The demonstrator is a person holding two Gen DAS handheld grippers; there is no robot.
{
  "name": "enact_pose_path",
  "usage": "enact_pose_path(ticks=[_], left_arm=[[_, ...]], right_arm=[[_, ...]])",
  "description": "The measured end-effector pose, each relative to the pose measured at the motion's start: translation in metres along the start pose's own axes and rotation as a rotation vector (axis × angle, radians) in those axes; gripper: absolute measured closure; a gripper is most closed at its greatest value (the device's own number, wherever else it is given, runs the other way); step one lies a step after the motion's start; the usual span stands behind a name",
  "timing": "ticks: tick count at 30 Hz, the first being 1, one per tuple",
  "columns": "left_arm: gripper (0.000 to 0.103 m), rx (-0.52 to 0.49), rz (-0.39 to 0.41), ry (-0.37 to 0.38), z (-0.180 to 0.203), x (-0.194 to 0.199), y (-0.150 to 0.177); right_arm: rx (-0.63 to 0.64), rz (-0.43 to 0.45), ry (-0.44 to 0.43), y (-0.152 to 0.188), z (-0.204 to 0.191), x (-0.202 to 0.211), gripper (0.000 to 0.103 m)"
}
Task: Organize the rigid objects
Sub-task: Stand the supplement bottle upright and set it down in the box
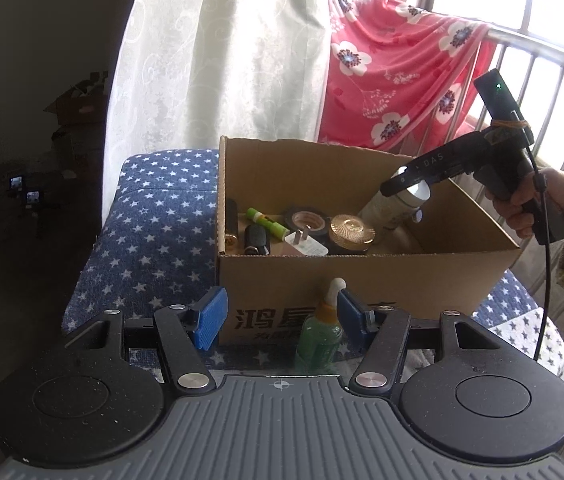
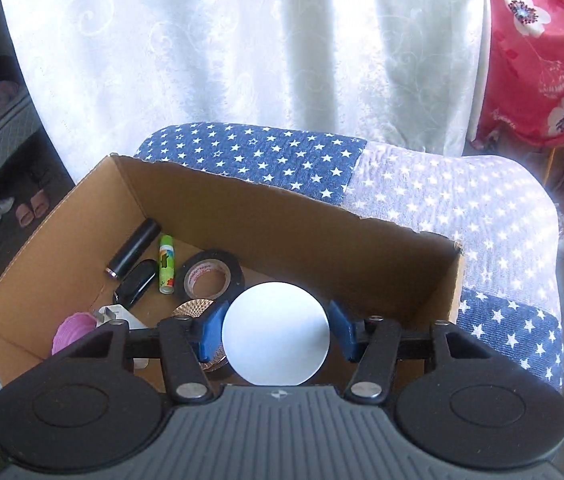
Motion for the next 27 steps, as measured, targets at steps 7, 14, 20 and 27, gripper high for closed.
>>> enact_pose_path(ticks=[7,14,20,27], left_arm=[[0.043,-0.022,-0.029,0.034,0.014,-0.006,0.011],[0.042,-0.047,-0.028,0.060,0.019,-0.007,0.014],[0.041,-0.059,-0.047,0.120,0.020,-0.010,0.024],[0.041,-0.084,-0.056,0.138,0.021,-0.016,0.036]], right_arm=[[-0.030,0.010,0.030,-0.003,-0.001,-0.008,0.035],[-0.094,0.063,0.035,-0.008,0.006,0.009,0.032],[-0.173,0.100,0.022,0.009,-0.007,0.067,0.032],[-0.142,0.149,-0.164,0.064,-0.077,0.139,0.032]])
Point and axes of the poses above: each gripper's, at about its wrist camera, not at the fingertips, and x roughly against the way its jaws point, z to its right, y to its underside, the point moved 7 cm from there along -x, roughly the way its jaws point, and after that the axes turned 11 degrees about y, right-handed, at the moved point
